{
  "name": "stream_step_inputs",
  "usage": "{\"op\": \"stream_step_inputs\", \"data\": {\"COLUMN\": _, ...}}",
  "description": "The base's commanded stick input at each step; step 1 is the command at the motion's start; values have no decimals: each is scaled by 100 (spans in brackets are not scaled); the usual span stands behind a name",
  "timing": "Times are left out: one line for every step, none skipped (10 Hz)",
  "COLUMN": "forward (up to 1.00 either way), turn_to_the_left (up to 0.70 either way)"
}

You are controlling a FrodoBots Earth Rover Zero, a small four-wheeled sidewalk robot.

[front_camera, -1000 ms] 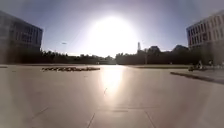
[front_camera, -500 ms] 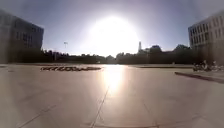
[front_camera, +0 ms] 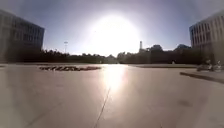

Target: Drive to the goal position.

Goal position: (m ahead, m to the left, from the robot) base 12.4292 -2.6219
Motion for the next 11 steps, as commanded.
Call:
{"op": "stream_step_inputs", "data": {"forward": 70, "turn_to_the_left": 0}}
{"op": "stream_step_inputs", "data": {"forward": 70, "turn_to_the_left": 0}}
{"op": "stream_step_inputs", "data": {"forward": 70, "turn_to_the_left": 0}}
{"op": "stream_step_inputs", "data": {"forward": 70, "turn_to_the_left": 0}}
{"op": "stream_step_inputs", "data": {"forward": 70, "turn_to_the_left": 0}}
{"op": "stream_step_inputs", "data": {"forward": 70, "turn_to_the_left": 0}}
{"op": "stream_step_inputs", "data": {"forward": 70, "turn_to_the_left": 0}}
{"op": "stream_step_inputs", "data": {"forward": 70, "turn_to_the_left": 0}}
{"op": "stream_step_inputs", "data": {"forward": 70, "turn_to_the_left": 0}}
{"op": "stream_step_inputs", "data": {"forward": 70, "turn_to_the_left": 0}}
{"op": "stream_step_inputs", "data": {"forward": 70, "turn_to_the_left": 0}}
